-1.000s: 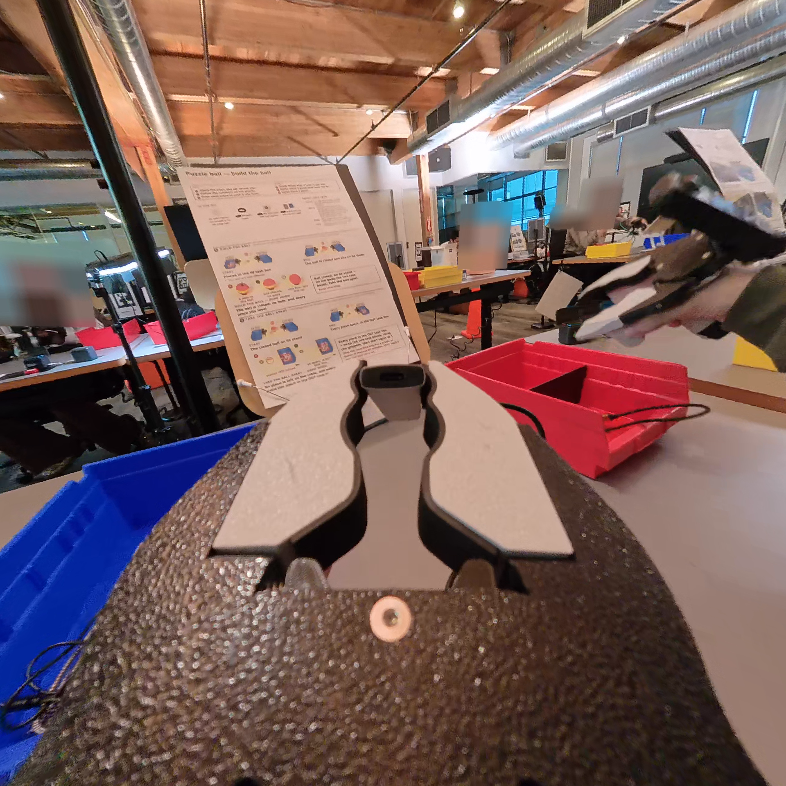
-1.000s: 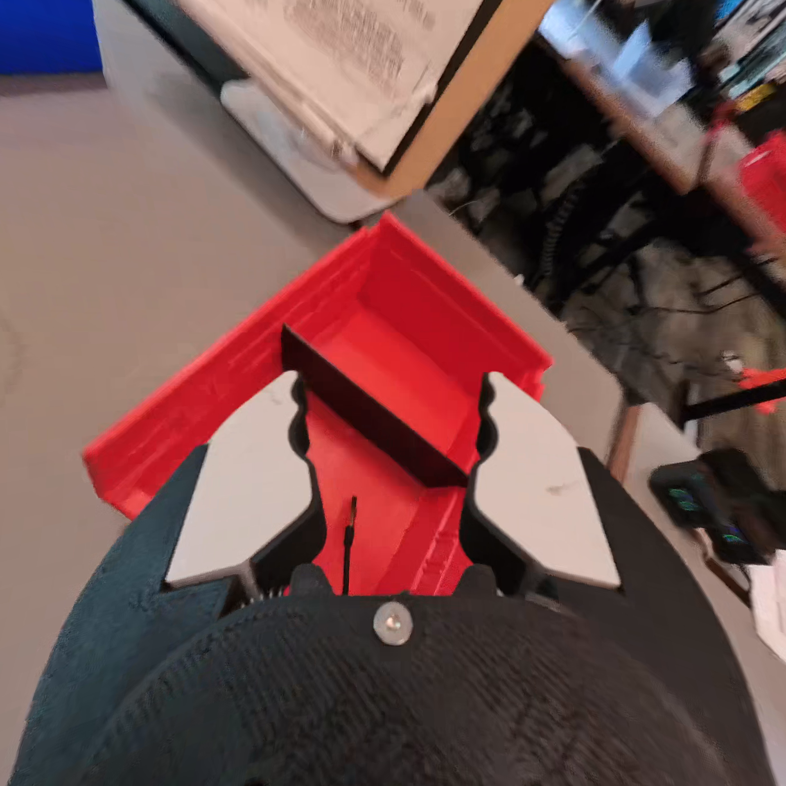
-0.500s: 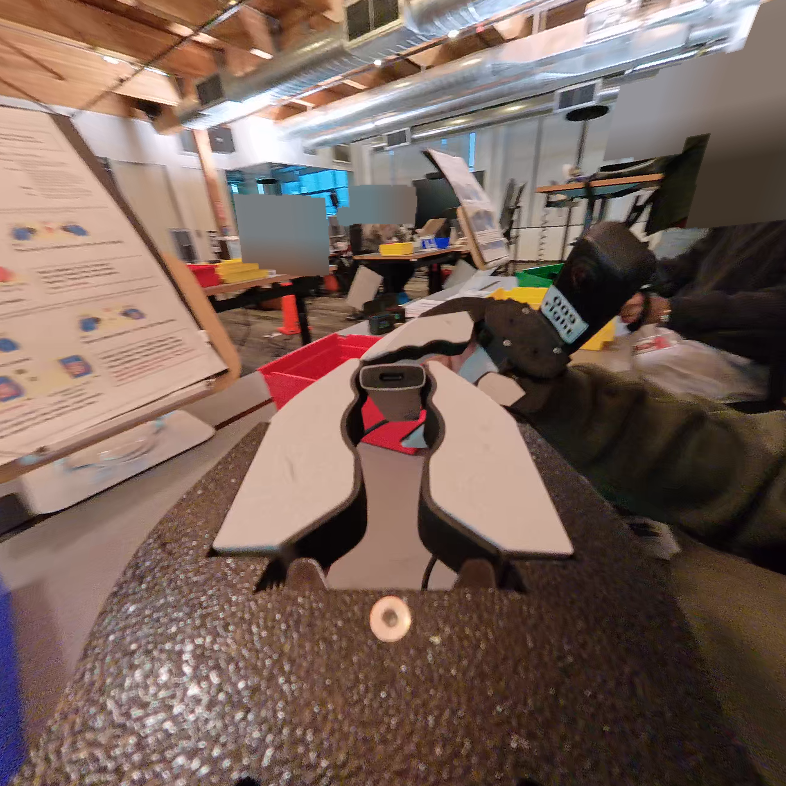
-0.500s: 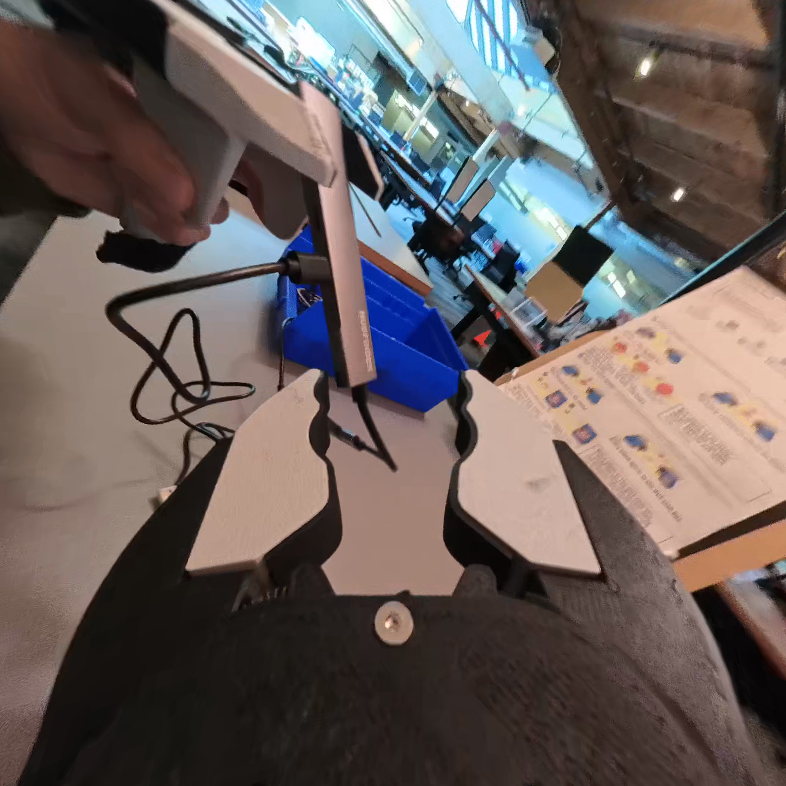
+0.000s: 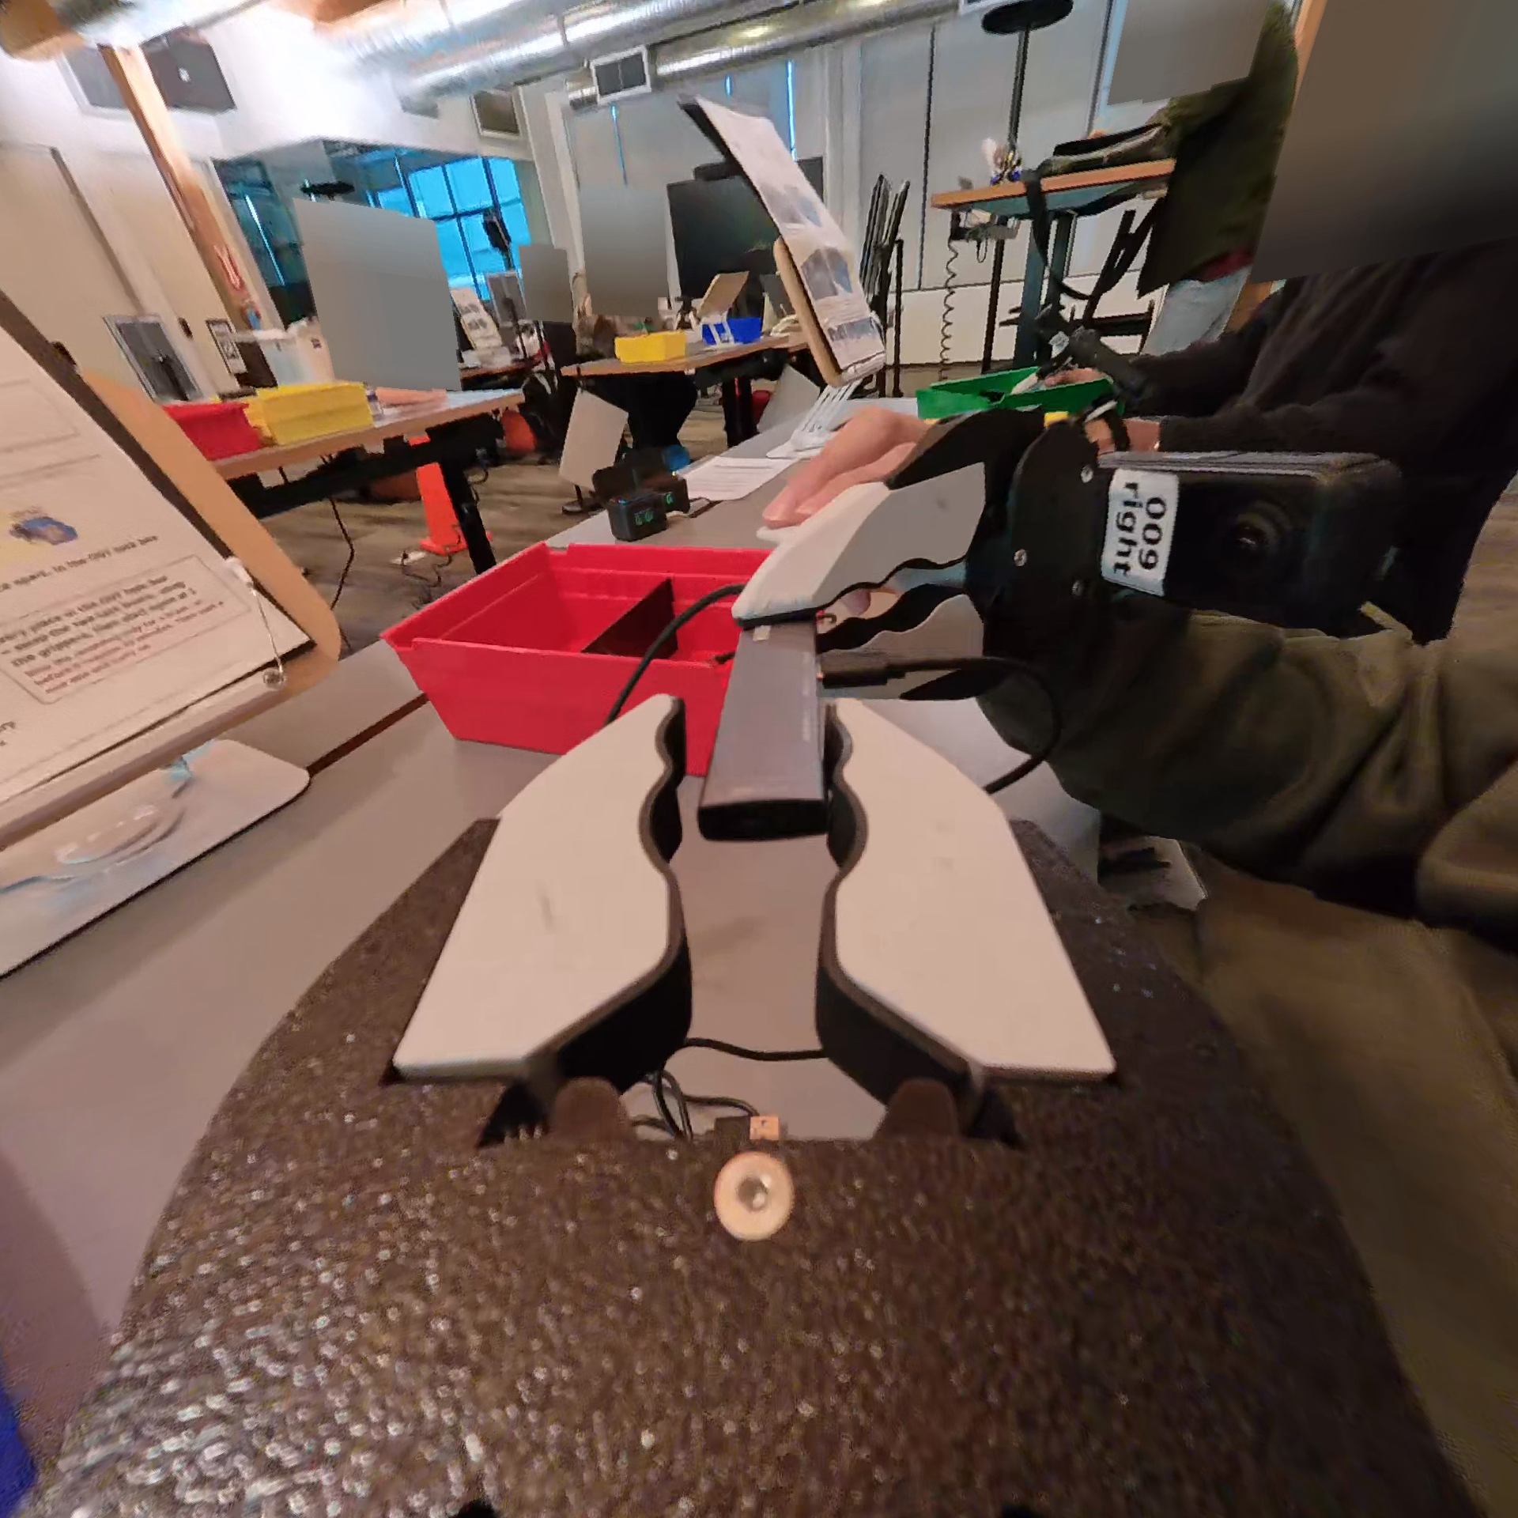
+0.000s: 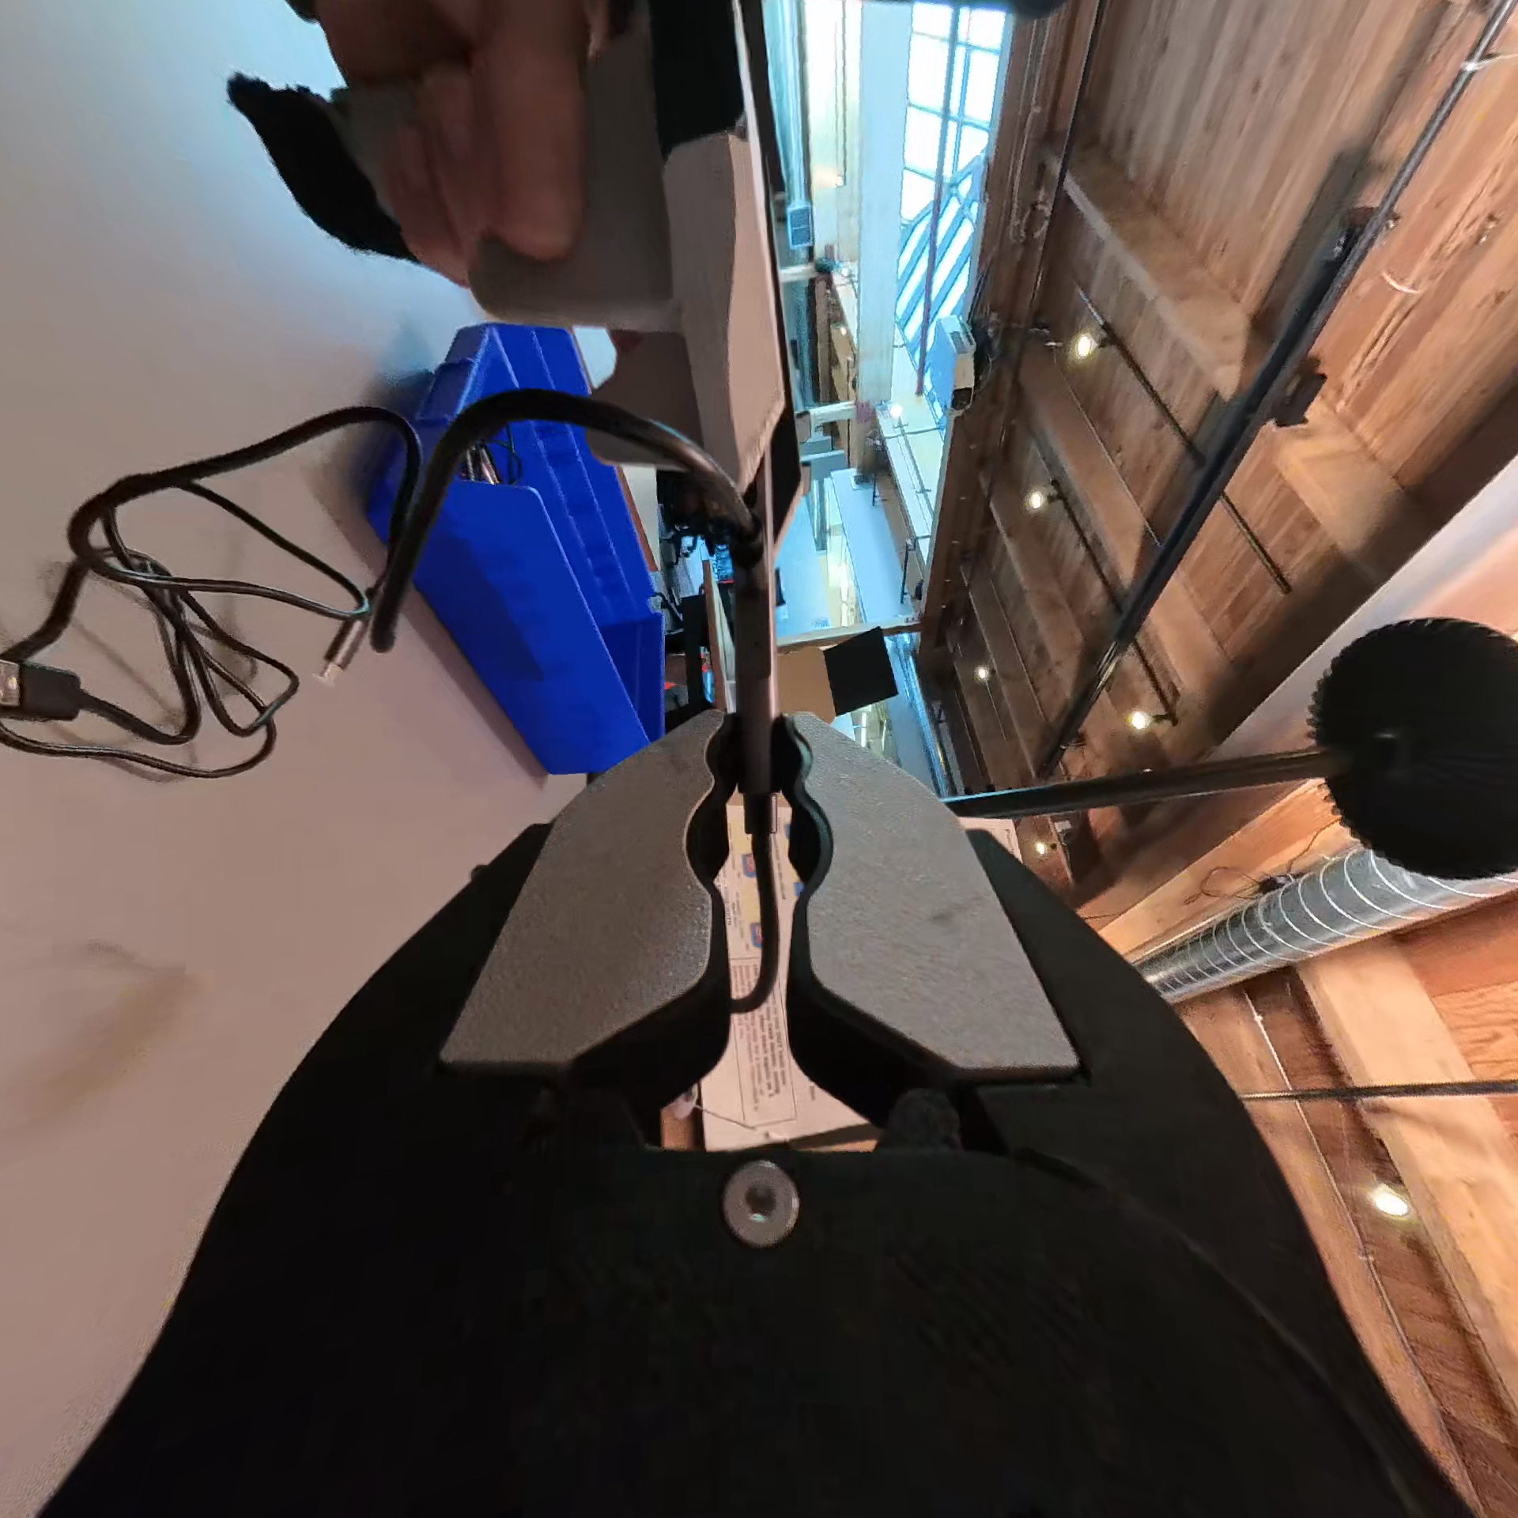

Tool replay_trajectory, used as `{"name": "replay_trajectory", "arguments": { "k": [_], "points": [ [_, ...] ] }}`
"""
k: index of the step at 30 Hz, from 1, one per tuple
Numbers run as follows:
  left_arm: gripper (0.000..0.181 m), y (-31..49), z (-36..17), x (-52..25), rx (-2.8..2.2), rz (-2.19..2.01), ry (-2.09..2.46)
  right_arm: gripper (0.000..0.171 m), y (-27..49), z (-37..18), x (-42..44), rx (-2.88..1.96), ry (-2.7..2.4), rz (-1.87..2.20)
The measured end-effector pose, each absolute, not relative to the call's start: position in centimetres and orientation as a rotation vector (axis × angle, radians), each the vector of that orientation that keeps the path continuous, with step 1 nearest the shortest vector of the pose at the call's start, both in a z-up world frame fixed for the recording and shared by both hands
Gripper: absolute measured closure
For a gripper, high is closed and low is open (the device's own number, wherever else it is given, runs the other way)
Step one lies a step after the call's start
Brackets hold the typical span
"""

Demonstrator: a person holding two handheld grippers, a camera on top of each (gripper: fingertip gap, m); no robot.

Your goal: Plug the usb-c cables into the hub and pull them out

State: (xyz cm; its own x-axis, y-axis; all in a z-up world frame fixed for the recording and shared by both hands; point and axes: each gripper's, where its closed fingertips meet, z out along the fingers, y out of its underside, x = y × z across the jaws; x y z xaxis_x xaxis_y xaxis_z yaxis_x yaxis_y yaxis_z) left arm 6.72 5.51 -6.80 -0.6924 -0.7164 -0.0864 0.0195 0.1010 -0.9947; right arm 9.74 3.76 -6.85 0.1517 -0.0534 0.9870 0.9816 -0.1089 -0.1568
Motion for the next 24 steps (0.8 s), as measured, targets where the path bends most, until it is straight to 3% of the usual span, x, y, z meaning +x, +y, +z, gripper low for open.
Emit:
{"name": "replay_trajectory", "arguments": {
  "k": [19, 22, 24],
  "points": [
    [0.155, 5.3, -9.1, 7.6, -0.824, -1.658, 1.912, 0.161, 4.3, -8.1, 10.3, -1.374, -0.984, -1.134],
    [0.155, 5.8, -8.8, 8.4, -0.822, -1.592, 1.842, 0.157, 4.6, -8.6, 11.1, -1.469, -0.846, -0.96],
    [0.155, 7.1, -8.7, 9.4, -0.844, -1.488, 1.761, 0.143, 4.6, -8.6, 11.8, -1.508, -0.702, -0.806]
  ]
}}
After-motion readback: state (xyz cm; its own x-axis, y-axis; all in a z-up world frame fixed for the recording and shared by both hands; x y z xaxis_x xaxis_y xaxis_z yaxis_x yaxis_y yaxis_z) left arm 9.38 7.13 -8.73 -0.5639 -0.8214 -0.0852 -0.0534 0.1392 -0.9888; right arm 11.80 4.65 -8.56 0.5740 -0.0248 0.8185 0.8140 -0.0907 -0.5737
